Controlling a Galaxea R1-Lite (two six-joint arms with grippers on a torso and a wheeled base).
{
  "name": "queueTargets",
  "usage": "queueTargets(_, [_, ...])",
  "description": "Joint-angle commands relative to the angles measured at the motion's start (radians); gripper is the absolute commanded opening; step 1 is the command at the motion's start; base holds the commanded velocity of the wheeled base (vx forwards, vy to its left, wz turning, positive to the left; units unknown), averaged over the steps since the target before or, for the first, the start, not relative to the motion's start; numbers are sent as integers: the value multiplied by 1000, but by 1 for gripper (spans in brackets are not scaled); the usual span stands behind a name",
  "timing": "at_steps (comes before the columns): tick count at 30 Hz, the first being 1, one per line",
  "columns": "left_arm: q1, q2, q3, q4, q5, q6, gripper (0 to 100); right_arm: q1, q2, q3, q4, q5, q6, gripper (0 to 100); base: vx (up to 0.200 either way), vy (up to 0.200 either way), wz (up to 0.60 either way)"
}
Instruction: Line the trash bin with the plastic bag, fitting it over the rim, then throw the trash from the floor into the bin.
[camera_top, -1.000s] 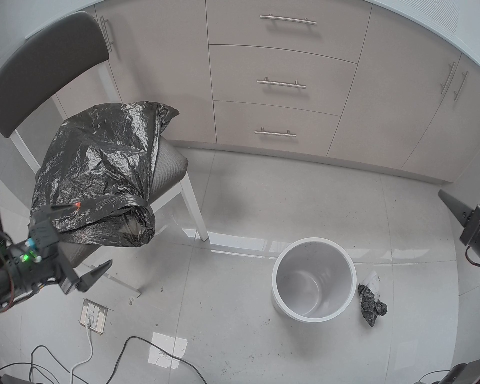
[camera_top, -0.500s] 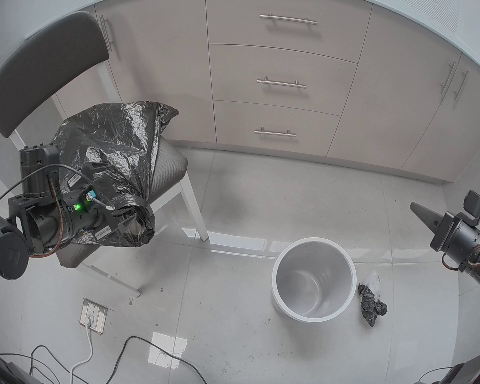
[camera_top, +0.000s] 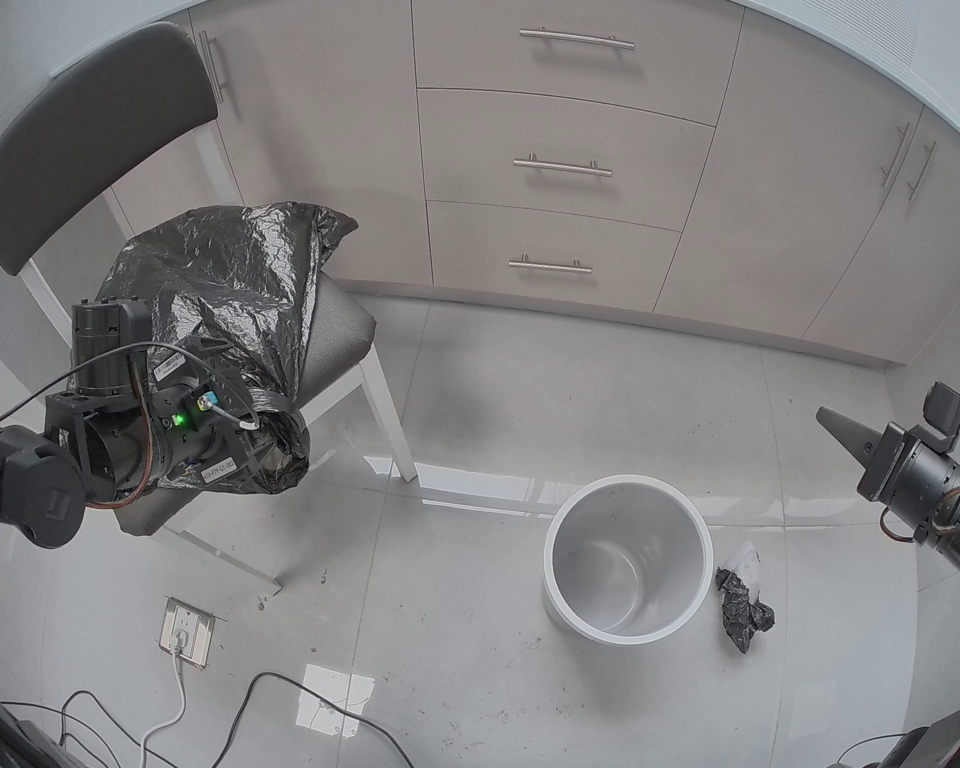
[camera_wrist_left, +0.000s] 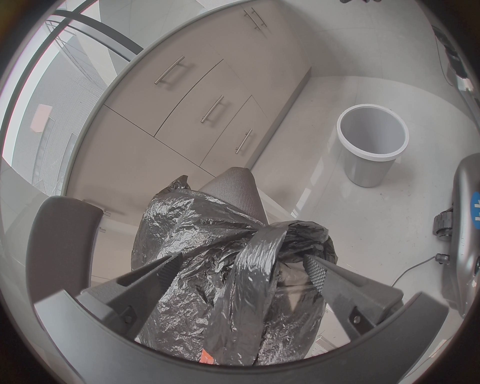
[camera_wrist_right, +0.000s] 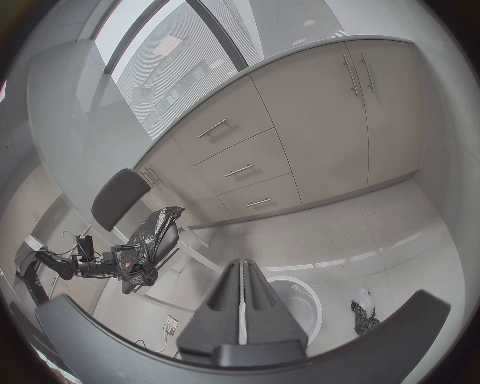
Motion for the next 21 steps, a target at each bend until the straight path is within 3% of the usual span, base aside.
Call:
queueTargets(1, [4, 35, -25, 1, 2, 1, 100, 0, -7, -4, -1, 1, 7, 0, 0, 0, 0])
queueTargets(21, [36, 96, -51, -1, -1, -9, 100, 0, -4, -10, -1, 1, 36, 0, 0, 0, 0])
